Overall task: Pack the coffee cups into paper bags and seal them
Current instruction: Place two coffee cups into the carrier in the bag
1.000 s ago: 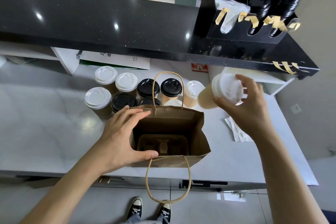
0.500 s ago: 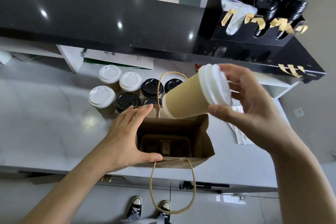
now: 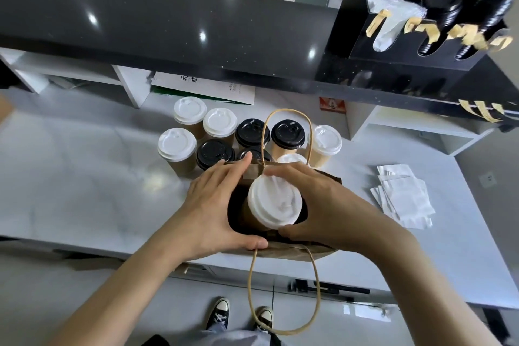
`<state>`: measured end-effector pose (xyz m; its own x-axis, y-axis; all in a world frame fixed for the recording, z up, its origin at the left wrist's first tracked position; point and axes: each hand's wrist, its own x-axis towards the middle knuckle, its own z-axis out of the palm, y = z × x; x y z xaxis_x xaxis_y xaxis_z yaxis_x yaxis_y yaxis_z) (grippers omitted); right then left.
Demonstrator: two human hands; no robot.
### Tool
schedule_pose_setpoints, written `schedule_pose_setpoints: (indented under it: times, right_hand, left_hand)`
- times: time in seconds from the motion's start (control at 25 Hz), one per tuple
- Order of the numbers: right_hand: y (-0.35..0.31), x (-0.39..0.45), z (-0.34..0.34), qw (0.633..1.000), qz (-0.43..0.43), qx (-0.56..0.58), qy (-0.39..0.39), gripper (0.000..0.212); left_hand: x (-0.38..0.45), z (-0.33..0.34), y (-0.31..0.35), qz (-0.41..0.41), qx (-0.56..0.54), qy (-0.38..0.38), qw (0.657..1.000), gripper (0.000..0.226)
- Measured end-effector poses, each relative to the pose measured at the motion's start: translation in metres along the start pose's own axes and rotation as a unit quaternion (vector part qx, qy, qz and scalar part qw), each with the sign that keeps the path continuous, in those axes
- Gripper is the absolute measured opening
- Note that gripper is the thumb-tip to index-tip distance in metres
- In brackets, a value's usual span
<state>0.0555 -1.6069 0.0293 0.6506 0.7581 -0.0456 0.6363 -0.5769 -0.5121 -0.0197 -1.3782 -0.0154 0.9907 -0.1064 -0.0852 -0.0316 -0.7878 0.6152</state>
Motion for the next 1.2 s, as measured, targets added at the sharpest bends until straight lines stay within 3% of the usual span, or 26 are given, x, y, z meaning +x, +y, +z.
schedule_pose_setpoints:
  times: [0.12,0.32,0.56,1.2]
  right_hand:
    - [0.006,0.013,0.02,0.998,-0.021,-0.049,-0.023,0.086]
    - [0.015,0.029,0.048,0.993,-0.045,-0.103,-0.028,0.071]
    - [0.015,0.038,0.067,0.988,-0.055,-0.137,-0.045,0.075]
    - [0.015,0.063,0.091,0.983,-0.051,-0.152,-0.086,0.068]
  left_hand:
    - [0.0,0.0,0.0,0.005,0.005,-0.002,1.0,0.143]
    - [-0.002,0.001,-0.002,0.016,0.017,0.008,1.0,0.144]
    - [-0.003,0.002,-0.005,0.029,0.018,0.012,0.999,0.141]
    - [-0.003,0.005,-0.008,0.032,0.01,0.027,0.999,0.138]
